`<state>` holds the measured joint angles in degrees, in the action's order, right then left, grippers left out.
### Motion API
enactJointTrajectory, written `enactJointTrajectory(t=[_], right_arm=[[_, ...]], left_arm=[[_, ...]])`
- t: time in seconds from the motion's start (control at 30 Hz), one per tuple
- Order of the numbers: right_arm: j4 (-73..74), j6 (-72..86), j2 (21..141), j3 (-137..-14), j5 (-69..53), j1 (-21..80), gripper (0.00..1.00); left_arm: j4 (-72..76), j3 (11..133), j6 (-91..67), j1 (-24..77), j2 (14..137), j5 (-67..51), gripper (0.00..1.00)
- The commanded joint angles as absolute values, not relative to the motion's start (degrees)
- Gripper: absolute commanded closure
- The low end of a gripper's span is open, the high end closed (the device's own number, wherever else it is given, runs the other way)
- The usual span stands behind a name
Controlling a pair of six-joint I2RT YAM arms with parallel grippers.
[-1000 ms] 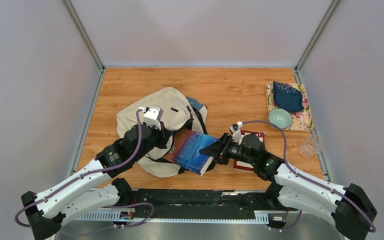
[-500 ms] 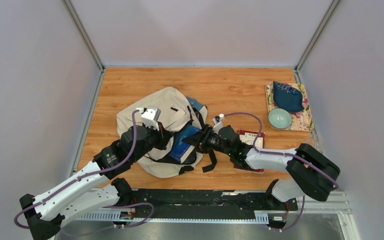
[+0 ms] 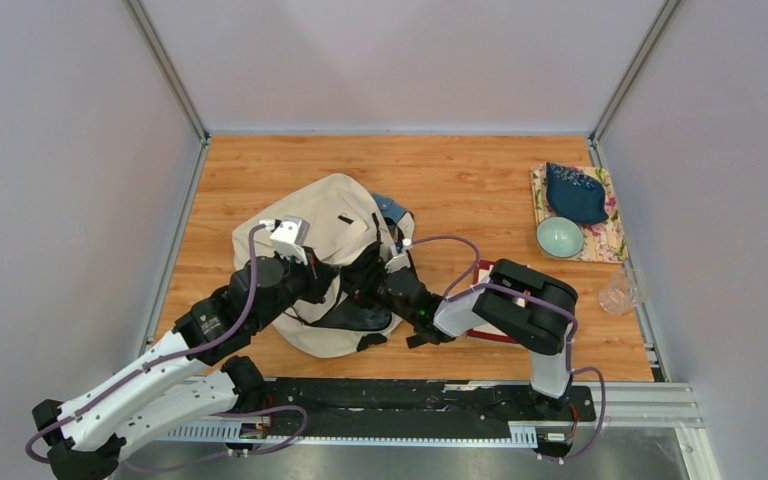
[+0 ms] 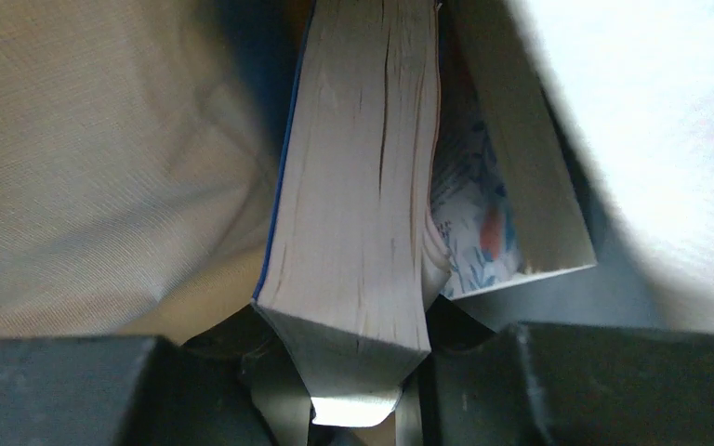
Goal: Pack the student bag
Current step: Place the book in the student bag.
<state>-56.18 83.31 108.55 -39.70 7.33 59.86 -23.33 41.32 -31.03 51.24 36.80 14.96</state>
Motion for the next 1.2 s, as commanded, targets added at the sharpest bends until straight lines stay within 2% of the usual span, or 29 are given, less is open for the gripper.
enactJointTrajectory(t=[0.0, 0.1, 0.17, 0.23, 0.3, 0.33, 0.37, 0.4, 0.6, 0.7, 0.73, 0.83, 1.03, 1.17], right_arm=[[-56.9, 83.8, 108.5, -47.1, 18.1, 62.9, 0.93], [-46.2, 87.3, 109.2, -50.1, 19.6, 63.2, 0.8], [-45.0, 88.8, 111.3, -51.2, 18.1, 63.1, 0.75], [-45.8, 90.0, 112.9, -50.4, 14.4, 63.2, 0.62], [-45.7, 89.3, 113.0, -49.0, 11.6, 63.2, 0.46], [-44.7, 88.3, 112.6, -48.0, 10.6, 63.2, 0.31], [-44.1, 86.4, 110.7, -46.0, 9.6, 63.1, 0.22], [-43.8, 85.6, 109.7, -44.4, 8.1, 63.2, 0.15], [-42.9, 77.8, 99.6, -36.8, 4.5, 64.4, 0.12], [-38.6, 75.9, 95.8, -37.0, 3.4, 65.0, 0.12], [-35.0, 76.1, 95.8, -37.6, 2.3, 65.0, 0.12], [-37.7, 78.6, 98.6, -38.0, -1.2, 65.6, 0.11], [-41.9, 84.3, 108.9, -43.7, -6.9, 65.7, 0.18], [-45.1, 83.9, 111.8, -47.1, -5.0, 65.0, 0.32]], left_arm=[[-18.9, 40.9, -33.6, 51.4, 35.4, 14.2, 1.0], [-18.5, 40.7, -33.7, 51.3, 35.5, 13.8, 1.0], [-18.5, 40.6, -33.8, 51.3, 35.9, 13.6, 1.0], [-18.4, 40.5, -33.8, 51.4, 35.9, 13.5, 1.0], [-18.5, 40.5, -33.7, 51.4, 35.7, 13.8, 1.0], [-18.6, 40.4, -33.5, 51.4, 35.6, 14.0, 1.0], [-18.9, 40.5, -33.4, 51.3, 35.3, 14.1, 1.0], [-19.1, 40.4, -33.4, 51.3, 35.2, 14.6, 1.0], [-19.9, 40.1, -32.9, 51.3, 34.5, 16.3, 1.0], [-20.4, 39.8, -33.0, 51.3, 34.1, 16.9, 1.0], [-20.4, 39.6, -33.1, 51.4, 34.1, 17.0, 1.0], [-20.1, 39.3, -33.4, 51.4, 33.9, 16.9, 1.0], [-19.8, 39.8, -33.7, 51.3, 34.5, 15.5, 1.0], [-19.5, 40.0, -34.1, 51.3, 34.9, 14.2, 1.0]])
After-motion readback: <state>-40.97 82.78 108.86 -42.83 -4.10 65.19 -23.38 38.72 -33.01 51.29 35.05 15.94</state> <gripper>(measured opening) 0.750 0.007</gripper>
